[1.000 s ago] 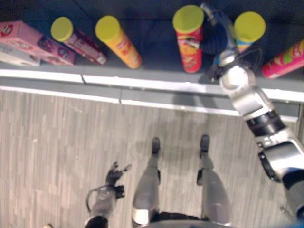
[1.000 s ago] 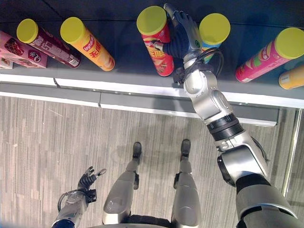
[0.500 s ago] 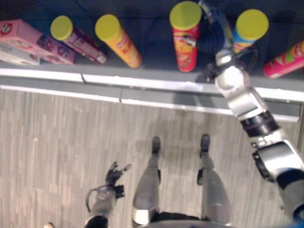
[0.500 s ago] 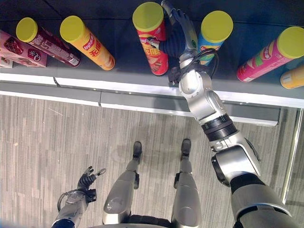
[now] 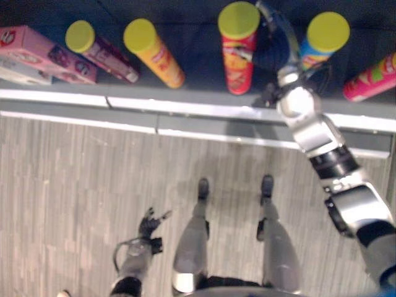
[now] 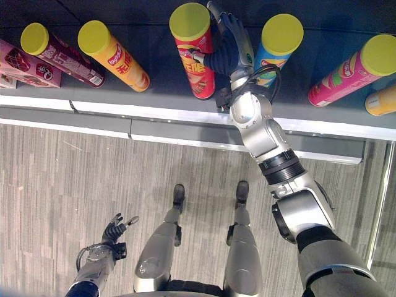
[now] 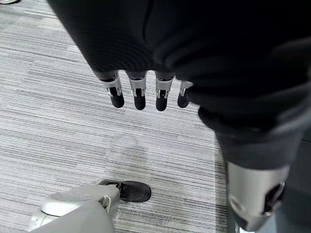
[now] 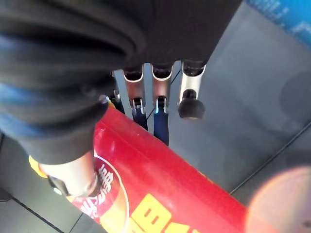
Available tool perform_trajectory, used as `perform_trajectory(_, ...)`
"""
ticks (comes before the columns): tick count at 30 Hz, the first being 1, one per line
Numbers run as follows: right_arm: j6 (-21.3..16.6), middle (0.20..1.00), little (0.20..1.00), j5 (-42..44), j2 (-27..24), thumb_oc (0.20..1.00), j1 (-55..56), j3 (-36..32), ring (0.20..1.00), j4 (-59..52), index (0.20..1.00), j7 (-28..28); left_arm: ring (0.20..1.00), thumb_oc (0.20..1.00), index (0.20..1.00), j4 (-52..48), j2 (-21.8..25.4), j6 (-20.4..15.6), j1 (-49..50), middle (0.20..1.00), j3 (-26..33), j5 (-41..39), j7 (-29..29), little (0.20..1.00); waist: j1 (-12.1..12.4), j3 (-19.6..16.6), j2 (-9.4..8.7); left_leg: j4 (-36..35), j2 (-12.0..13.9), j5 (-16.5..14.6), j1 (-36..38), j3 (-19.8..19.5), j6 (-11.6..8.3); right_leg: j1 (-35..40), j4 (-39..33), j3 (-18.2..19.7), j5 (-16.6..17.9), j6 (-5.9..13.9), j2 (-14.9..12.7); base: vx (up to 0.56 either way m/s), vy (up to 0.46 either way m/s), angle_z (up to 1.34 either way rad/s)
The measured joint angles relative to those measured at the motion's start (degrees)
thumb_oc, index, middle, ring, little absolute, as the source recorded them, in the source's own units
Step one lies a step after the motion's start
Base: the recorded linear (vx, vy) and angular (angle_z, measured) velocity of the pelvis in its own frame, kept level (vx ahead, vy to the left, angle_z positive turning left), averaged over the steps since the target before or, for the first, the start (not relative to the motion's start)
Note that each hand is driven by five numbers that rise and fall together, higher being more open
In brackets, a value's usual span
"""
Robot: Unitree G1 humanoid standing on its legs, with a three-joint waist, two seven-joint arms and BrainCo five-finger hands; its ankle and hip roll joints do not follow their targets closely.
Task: Put the goods on the table back onto the shelves and tidy them up.
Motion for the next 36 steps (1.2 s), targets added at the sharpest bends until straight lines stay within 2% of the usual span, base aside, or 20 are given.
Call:
perform_trajectory(35, -0.1, 0.200, 0.200, 0.0, 0.2, 0.200, 0.0, -0.1, 0.200, 3.1, 0.200, -0.8, 1.000, 1.000, 1.000, 1.0, 0.3, 0.0, -0.2, 1.000, -0.1, 0.0, 0.5, 1.000, -0.5, 0.0, 0.03, 0.0, 0.0, 0.6, -1.9, -0.2, -0.02, -1.9, 0.0, -0.1, 0.6, -0.55, 0.0, 0.00, 0.000, 0.00)
perform_trajectory(36, -0.1, 0.438, 0.438, 0.0, 0.2, 0.438, 0.0, -0.1, 0.438, 3.1, 0.438, -0.8, 1.000, 1.000, 1.000, 1.0, 0.3, 0.0, -0.2, 1.000, -0.1, 0.0, 0.5, 1.000, -0.5, 0.0, 0.03, 0.0, 0.0, 0.6, -1.9, -0.2, -0.02, -1.9, 0.0, -0.1, 0.6, -0.55, 0.0, 0.00, 0.000, 0.00)
